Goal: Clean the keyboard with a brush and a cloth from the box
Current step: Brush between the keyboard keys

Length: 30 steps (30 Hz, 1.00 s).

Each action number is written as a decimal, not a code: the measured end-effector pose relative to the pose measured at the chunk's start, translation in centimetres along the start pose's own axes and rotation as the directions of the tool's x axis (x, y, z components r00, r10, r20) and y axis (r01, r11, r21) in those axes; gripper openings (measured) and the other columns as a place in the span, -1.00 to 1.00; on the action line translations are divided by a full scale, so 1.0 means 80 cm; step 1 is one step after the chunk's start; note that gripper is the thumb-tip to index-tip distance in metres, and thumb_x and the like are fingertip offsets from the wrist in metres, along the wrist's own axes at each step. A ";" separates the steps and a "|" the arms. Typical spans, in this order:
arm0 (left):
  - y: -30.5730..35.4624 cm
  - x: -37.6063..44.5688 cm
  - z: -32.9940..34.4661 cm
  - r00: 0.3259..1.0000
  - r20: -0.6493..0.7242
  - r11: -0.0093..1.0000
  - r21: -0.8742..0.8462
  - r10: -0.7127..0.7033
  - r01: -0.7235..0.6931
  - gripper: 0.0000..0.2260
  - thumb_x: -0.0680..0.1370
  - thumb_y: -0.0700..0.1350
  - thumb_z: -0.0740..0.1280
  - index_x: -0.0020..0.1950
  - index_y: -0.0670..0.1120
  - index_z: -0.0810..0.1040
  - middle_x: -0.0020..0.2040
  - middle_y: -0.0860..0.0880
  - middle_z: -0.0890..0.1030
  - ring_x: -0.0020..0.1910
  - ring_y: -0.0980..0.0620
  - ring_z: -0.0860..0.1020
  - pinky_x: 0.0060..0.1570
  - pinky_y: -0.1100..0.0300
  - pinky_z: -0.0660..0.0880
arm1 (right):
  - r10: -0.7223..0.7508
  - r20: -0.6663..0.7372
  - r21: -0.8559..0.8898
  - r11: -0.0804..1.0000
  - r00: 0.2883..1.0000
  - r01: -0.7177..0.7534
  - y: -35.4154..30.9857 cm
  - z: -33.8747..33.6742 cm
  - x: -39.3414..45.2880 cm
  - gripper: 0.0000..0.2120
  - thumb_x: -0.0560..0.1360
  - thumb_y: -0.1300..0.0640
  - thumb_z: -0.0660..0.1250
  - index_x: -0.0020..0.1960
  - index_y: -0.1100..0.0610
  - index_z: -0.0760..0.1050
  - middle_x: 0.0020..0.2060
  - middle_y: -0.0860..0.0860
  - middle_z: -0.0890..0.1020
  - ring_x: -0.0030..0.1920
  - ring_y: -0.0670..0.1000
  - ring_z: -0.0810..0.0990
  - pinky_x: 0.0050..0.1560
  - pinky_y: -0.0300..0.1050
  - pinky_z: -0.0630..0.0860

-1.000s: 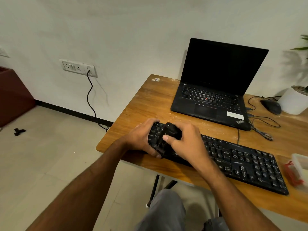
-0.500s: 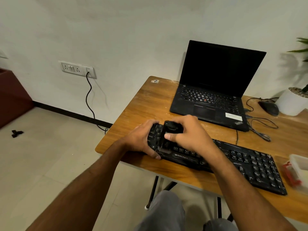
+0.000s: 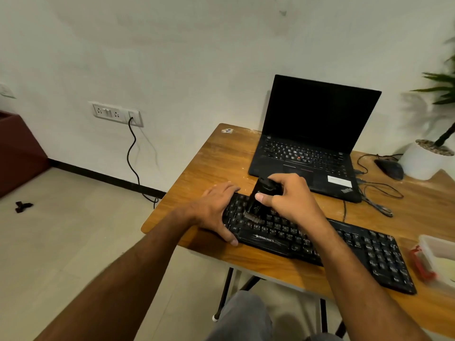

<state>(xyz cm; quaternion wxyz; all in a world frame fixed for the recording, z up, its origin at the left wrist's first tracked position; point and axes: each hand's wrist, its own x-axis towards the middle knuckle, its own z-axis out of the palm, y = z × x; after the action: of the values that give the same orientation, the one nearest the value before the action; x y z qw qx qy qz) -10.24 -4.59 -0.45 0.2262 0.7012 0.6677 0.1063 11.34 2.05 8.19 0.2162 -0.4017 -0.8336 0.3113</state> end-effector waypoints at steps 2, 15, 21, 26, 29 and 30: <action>0.008 0.012 -0.002 0.999 0.032 0.995 0.102 0.018 -0.021 0.28 0.20 0.39 0.63 0.68 -0.02 -0.02 0.65 -0.01 0.10 0.64 -0.07 0.03 0.65 -0.17 -0.14 | 0.012 0.002 -0.013 1.000 1.000 -0.012 0.007 0.001 0.000 -0.87 0.41 0.07 0.57 -0.13 0.04 0.63 -0.26 -0.04 0.68 -0.20 -0.06 0.65 -0.23 -0.12 0.54; 0.018 0.022 -0.009 0.997 0.053 0.971 0.232 0.054 -0.065 0.16 0.16 0.43 0.62 0.58 0.01 0.17 0.49 0.04 0.31 0.52 0.01 0.21 0.64 -0.10 -0.03 | -0.075 0.189 -0.141 0.985 0.979 0.102 0.010 0.010 -0.008 -0.87 0.41 0.08 0.55 -0.09 -0.02 0.63 -0.22 -0.11 0.66 -0.14 -0.11 0.62 -0.09 -0.07 0.58; 0.015 0.030 -0.011 0.996 0.087 0.972 0.230 0.018 -0.038 0.12 0.05 0.50 0.58 0.46 0.08 0.24 0.32 0.10 0.32 0.31 0.07 0.29 0.47 -0.09 0.35 | -0.077 0.129 -0.101 0.991 0.989 0.091 0.010 0.013 0.002 -0.85 0.39 0.10 0.57 -0.07 -0.01 0.65 -0.21 -0.10 0.66 -0.13 -0.10 0.62 -0.10 -0.07 0.58; 0.021 0.033 -0.015 0.994 0.108 0.964 0.263 0.003 -0.031 0.12 0.09 0.43 0.64 0.48 0.05 0.22 0.33 0.07 0.32 0.30 0.05 0.30 0.45 -0.06 0.36 | -0.048 -0.046 -0.073 0.996 0.998 0.044 0.018 0.025 0.014 -0.81 0.39 0.08 0.58 -0.04 0.03 0.63 -0.23 -0.09 0.65 -0.16 -0.06 0.61 -0.16 -0.14 0.50; 0.021 0.035 -0.016 0.992 0.123 0.963 0.269 -0.005 -0.028 0.13 0.08 0.43 0.64 0.49 0.05 0.21 0.33 0.07 0.31 0.30 0.05 0.28 0.46 -0.07 0.35 | -0.077 -0.147 -0.079 0.995 0.986 0.066 0.011 0.018 0.018 -0.84 0.39 0.07 0.57 -0.09 0.05 0.62 -0.29 -0.08 0.63 -0.21 -0.07 0.59 -0.23 -0.15 0.50; 0.021 0.035 -0.016 0.993 0.122 0.963 0.269 -0.007 -0.026 0.13 0.08 0.44 0.63 0.48 0.05 0.21 0.33 0.08 0.30 0.29 0.05 0.28 0.46 -0.07 0.36 | -0.087 -0.145 -0.090 0.993 0.986 0.074 0.010 0.019 0.015 -0.85 0.39 0.06 0.56 -0.11 0.04 0.62 -0.30 -0.09 0.62 -0.23 -0.08 0.58 -0.26 -0.16 0.49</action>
<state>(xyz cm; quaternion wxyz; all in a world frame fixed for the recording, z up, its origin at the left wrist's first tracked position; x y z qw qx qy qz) -9.10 -1.60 0.97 0.1683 0.7339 0.6575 -0.0274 10.13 2.82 6.68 0.2732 -0.3986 -0.8431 0.2360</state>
